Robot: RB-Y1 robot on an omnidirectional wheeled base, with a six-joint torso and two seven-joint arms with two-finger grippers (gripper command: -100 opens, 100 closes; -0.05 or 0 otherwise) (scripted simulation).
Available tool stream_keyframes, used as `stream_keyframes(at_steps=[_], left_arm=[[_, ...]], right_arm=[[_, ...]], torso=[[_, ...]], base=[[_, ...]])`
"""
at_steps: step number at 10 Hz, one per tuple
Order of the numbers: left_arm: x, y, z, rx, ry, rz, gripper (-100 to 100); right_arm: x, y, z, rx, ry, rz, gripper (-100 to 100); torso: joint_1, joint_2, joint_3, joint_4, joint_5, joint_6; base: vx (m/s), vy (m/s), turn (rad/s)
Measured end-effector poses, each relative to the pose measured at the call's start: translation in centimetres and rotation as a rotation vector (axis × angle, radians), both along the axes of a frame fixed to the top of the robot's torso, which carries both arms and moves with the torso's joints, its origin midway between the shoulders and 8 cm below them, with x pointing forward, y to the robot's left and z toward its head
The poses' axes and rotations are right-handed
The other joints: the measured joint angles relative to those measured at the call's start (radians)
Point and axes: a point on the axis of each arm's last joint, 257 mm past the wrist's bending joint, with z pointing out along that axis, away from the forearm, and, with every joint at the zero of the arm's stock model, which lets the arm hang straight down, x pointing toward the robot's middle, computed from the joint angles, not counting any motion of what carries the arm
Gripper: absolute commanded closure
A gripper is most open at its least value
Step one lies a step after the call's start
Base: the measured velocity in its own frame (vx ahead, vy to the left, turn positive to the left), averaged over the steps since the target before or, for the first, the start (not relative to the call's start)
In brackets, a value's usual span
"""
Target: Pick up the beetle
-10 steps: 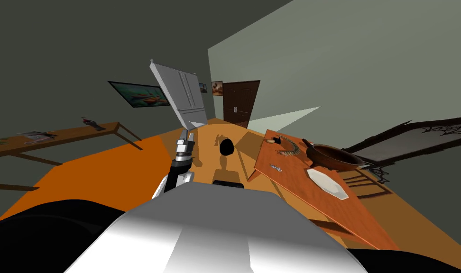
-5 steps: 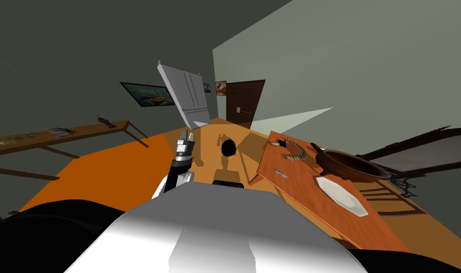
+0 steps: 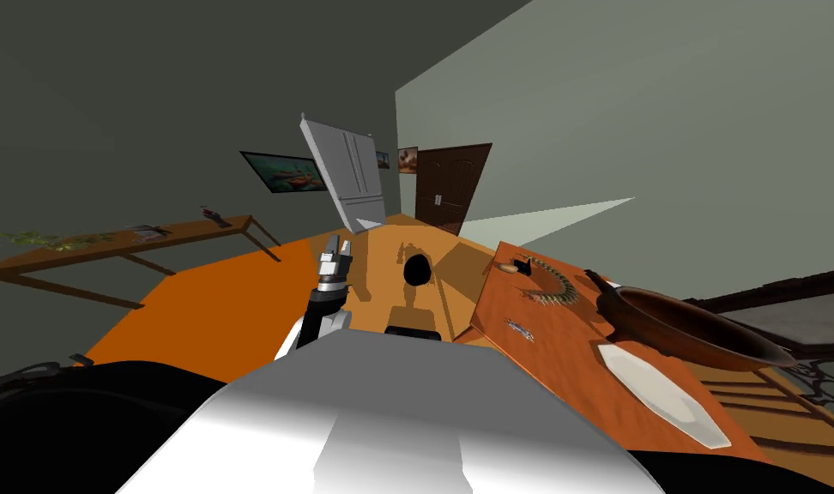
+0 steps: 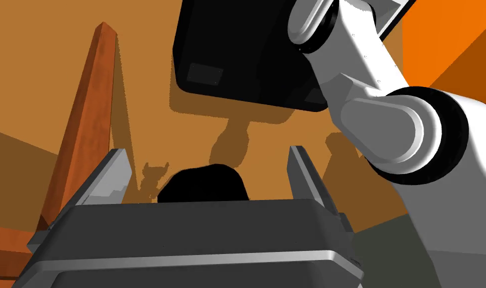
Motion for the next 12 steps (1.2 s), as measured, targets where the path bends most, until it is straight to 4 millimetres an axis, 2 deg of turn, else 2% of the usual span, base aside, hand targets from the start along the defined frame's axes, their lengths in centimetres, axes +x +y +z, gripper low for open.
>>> stream_keyframes(at_steps=[1, 2, 3, 4, 5, 7, 10, 12], left_arm=[[0.0, 0.0, 0.0, 0.0, 0.0, 0.0, 0], [0.0, 0.0, 0.0, 0.0, 0.0, 0.0, 0], [0.0, 0.0, 0.0, 0.0, 0.0, 0.0, 0], [0.0, 0.0, 0.0, 0.0, 0.0, 0.0, 0], [0.0, 0.0, 0.0, 0.0, 0.0, 0.0, 0], [0.0, 0.0, 0.0, 0.0, 0.0, 0.0, 0], [0.0, 0.0, 0.0, 0.0, 0.0, 0.0, 0], [0.0, 0.0, 0.0, 0.0, 0.0, 0.0, 0]], right_arm=[[-0.9, -1.6, -0.1, -0.033, 0.02, 0.019, -100], [-2.6, -4.9, -0.6, -0.085, 0.055, 0.05, -100], [-3.8, -5.9, 0.1, -0.106, 0.074, 0.067, -100], [-3.9, -5.9, 0.3, -0.115, 0.078, 0.075, -100], [-5.4, -7.1, 0.6, -0.15, 0.106, 0.097, -100], [-7.2, -11.0, 1.6, -0.216, 0.149, 0.142, -100], [-9.0, -14.8, 2.5, -0.299, 0.203, 0.196, -100], [-10.2, -19.4, 3.8, -0.374, 0.252, 0.243, -100]], torso=[[0.0, 0.0, 0.0, 0.0, 0.0, 0.001], [-0.001, -0.003, -0.002, -0.001, 0.0, 0.0], [0.0, -0.003, -0.002, -0.001, 0.0, 0.001], [0.001, 0.0, 0.0, 0.0, 0.0, 0.001], [-0.001, -0.002, -0.001, 0.0, 0.0, 0.0], [-0.001, -0.004, -0.002, -0.001, 0.0, 0.0], [-0.001, -0.003, -0.002, -0.001, -0.001, 0.001], [-0.005, -0.006, -0.003, -0.001, -0.001, 0.0]], base=[[0.133, -0.013, 0.186], [0.119, -0.015, 0.119], [0.054, -0.015, -0.016], [0.112, -0.027, 0.184], [0.105, -0.027, 0.12], [0.13, -0.033, 0.142], [0.124, -0.049, 0.128], [0.182, -0.091, 0.238]])
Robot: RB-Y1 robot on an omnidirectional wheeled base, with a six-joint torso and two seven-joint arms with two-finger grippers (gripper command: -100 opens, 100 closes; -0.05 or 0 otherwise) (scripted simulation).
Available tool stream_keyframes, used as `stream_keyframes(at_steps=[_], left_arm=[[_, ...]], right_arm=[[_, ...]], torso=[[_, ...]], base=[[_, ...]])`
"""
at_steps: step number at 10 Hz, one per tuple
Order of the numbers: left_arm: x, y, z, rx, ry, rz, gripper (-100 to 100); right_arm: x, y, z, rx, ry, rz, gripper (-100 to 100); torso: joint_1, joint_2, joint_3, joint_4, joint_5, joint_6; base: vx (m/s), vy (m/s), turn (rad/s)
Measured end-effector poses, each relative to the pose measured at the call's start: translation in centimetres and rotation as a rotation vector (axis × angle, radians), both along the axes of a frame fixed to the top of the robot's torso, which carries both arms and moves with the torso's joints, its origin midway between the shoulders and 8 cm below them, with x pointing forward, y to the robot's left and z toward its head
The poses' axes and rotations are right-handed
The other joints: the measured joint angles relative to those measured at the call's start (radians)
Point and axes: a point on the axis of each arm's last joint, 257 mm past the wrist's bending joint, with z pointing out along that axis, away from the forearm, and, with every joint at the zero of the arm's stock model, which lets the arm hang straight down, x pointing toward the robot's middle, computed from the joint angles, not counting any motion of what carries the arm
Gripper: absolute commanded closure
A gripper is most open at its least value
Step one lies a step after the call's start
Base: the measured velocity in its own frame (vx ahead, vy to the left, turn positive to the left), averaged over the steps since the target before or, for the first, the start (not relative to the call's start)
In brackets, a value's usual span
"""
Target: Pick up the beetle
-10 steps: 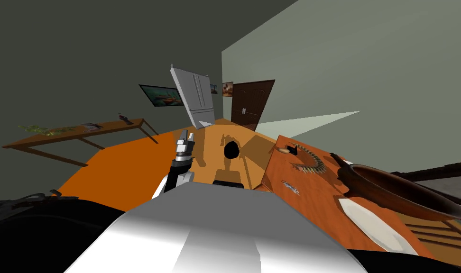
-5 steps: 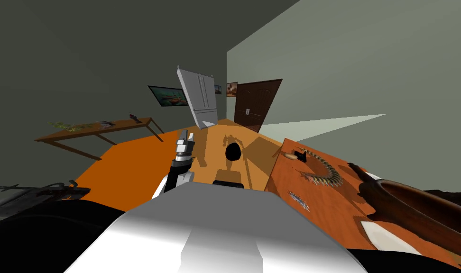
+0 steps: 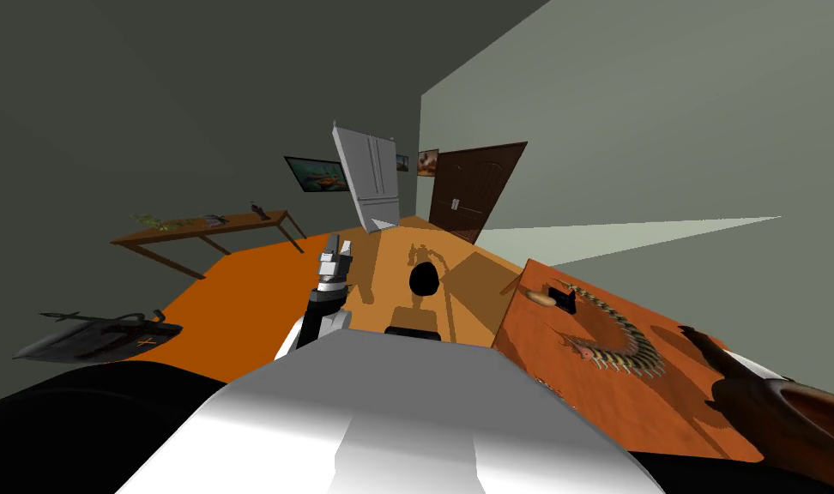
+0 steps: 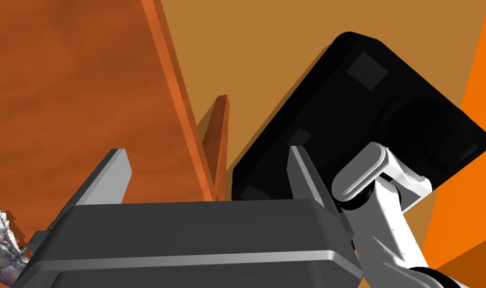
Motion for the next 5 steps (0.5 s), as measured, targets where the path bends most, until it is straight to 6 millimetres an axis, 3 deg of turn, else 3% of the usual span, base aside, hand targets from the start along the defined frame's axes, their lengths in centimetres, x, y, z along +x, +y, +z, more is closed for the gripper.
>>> stream_keyframes(at_steps=[3, 5], left_arm=[[0.0, 0.0, 0.0, 0.0, 0.0, 0.0, 0], [0.0, 0.0, 0.0, 0.0, 0.0, 0.0, 0]], right_arm=[[-1.4, -4.4, 1.8, -0.095, 0.06, 0.06, -100], [-1.7, -5.0, 1.9, -0.11, 0.075, 0.081, -100]], torso=[[0.001, -0.006, -0.004, -0.001, 0.0, 0.0], [0.001, -0.004, -0.002, -0.001, 0.0, 0.001]], base=[[0.238, -0.084, 0.162], [0.174, -0.098, 0.147]])
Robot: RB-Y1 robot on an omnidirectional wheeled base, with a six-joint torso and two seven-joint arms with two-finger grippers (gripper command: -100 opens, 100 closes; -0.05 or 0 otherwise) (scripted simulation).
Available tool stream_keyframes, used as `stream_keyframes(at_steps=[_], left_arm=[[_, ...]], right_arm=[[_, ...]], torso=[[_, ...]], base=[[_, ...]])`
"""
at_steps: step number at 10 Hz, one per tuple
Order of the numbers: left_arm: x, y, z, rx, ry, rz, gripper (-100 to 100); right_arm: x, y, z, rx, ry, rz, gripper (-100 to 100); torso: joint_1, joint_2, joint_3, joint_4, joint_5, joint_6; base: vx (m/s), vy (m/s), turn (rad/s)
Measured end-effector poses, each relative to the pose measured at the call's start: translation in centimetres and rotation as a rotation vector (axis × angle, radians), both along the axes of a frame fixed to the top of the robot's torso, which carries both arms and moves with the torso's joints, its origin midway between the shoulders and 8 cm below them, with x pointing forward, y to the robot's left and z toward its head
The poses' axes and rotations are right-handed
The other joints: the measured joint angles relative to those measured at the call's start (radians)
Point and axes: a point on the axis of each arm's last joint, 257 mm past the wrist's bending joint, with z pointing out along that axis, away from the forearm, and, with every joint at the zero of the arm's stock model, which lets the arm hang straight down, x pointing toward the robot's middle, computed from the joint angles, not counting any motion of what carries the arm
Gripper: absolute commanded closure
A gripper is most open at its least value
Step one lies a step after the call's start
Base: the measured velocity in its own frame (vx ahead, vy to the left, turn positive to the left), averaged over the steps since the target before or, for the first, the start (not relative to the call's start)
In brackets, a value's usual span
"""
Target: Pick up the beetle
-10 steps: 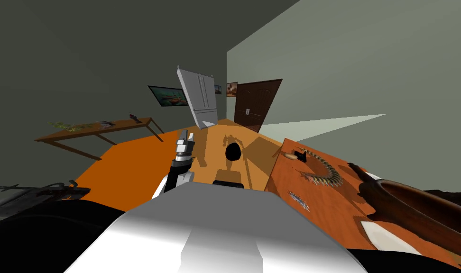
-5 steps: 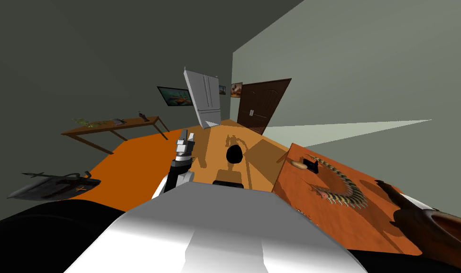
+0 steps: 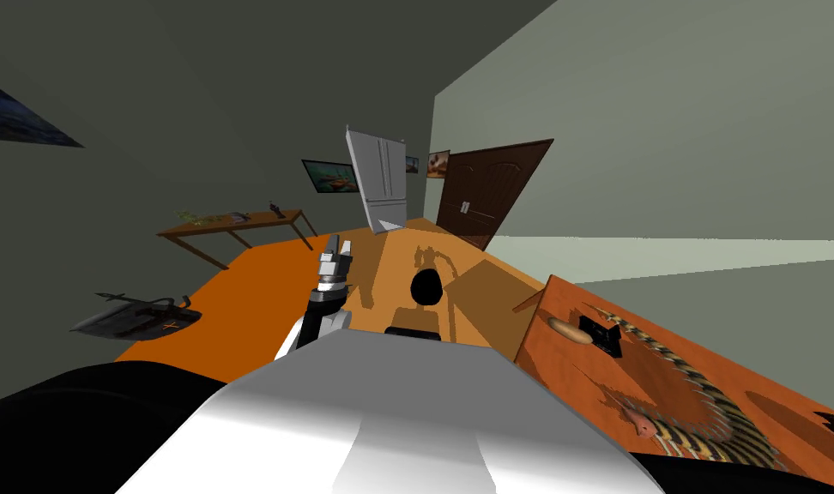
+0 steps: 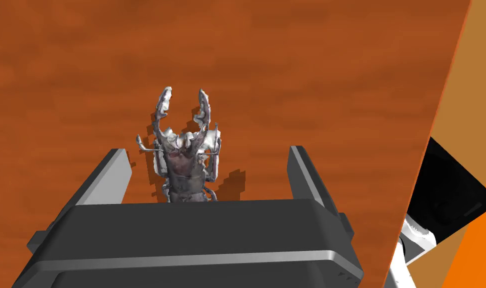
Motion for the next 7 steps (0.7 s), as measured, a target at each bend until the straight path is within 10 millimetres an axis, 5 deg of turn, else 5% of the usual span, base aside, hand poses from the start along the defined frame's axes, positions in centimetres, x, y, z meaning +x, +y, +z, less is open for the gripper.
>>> stream_keyframes(at_steps=[1, 2, 3, 7], left_arm=[[0.0, 0.0, 0.0, 0.0, 0.0, 0.0, 0], [0.0, 0.0, 0.0, 0.0, 0.0, 0.0, 0], [0.0, 0.0, 0.0, 0.0, 0.0, 0.0, 0], [0.0, 0.0, 0.0, 0.0, 0.0, 0.0, 0]], right_arm=[[0.0, 0.9, -0.9, 0.012, 0.001, 0.003, -100], [0.0, 1.0, -1.0, 0.015, 0.0, 0.004, 0], [0.0, 1.0, -1.0, 0.014, 0.0, 0.004, -100], [-0.2, 2.7, -2.8, 0.016, -0.004, -0.006, -100]], torso=[[0.0, 0.003, 0.001, 0.001, 0.0, 0.001], [0.004, 0.008, 0.004, 0.001, 0.001, 0.001], [0.006, 0.012, 0.007, 0.002, 0.001, 0.001], [0.004, 0.017, 0.01, 0.004, 0.001, 0.002]], base=[[0.06, -0.043, 0.025], [0.014, -0.009, 0.002], [-0.001, -0.03, 0.037], [-0.028, -0.058, 0.032]])
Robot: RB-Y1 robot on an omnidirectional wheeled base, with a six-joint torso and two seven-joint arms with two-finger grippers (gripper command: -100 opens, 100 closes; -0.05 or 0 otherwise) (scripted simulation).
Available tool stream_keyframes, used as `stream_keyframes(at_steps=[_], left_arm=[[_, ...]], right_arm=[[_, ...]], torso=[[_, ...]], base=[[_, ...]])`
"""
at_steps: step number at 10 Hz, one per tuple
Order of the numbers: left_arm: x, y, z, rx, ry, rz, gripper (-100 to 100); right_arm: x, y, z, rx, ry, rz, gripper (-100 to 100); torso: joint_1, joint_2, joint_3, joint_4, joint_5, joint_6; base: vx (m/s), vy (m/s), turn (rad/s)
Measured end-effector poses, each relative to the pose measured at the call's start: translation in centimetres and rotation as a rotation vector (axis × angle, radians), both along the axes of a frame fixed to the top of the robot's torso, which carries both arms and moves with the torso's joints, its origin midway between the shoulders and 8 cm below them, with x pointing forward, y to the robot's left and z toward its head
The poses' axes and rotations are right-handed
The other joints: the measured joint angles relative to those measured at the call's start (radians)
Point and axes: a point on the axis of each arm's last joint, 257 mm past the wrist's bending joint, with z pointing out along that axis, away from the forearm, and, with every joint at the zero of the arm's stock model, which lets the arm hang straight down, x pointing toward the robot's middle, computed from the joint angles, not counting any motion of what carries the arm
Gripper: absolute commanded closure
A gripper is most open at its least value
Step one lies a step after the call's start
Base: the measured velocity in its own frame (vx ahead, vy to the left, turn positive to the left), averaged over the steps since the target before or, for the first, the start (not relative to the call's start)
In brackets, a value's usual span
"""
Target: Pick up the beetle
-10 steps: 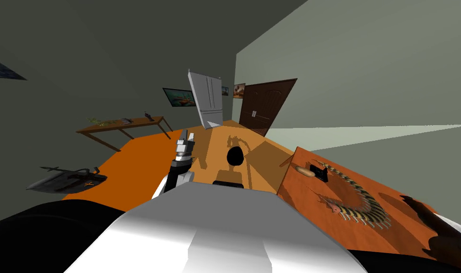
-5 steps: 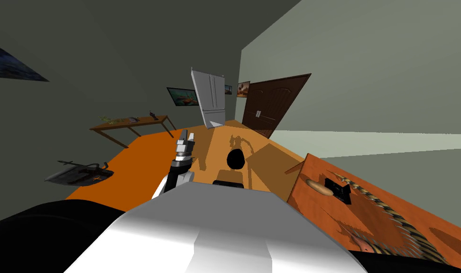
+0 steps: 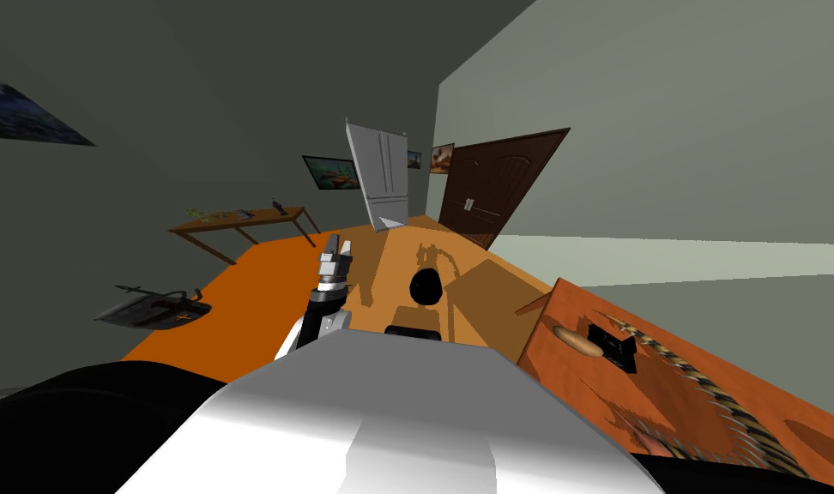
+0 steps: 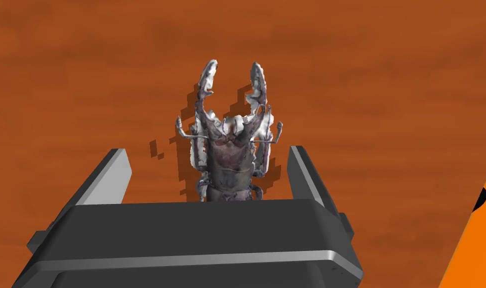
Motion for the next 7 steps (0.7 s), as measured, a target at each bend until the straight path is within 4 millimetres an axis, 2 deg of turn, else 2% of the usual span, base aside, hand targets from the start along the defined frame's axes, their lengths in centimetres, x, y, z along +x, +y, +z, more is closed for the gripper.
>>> stream_keyframes(at_steps=[1, 2, 6, 7], left_arm=[[0.0, 0.0, 0.0, 0.0, 0.0, 0.0, 0], [0.0, 0.0, 0.0, 0.0, 0.0, 0.0, 0], [0.0, 0.0, 0.0, 0.0, 0.0, 0.0, 0], [0.0, 0.0, 0.0, 0.0, 0.0, 0.0, 0]], right_arm=[[-0.05, 0.28, -0.59, -0.001, 0.0, -0.002, -100], [-0.05, 0.37, -0.67, 0.001, -0.001, -0.003, 100], [-0.12, 0.46, -0.68, 0.003, 0.0, -0.004, 100], [-0.12, 0.46, -0.68, 0.003, 0.0, -0.004, 0]], torso=[[0.0, -0.001, 0.0, 0.0, 0.0, 0.0], [0.002, -0.001, -0.001, 0.0, 0.0, 0.0], [0.0, -0.001, 0.0, 0.0, 0.0, -0.001], [0.0, -0.001, 0.0, 0.0, 0.0, -0.001]], base=[[-0.007, -0.021, 0.009], [-0.003, 0.0, -0.011], [0.0, 0.0, 0.0], [0.0, 0.0, 0.0]])
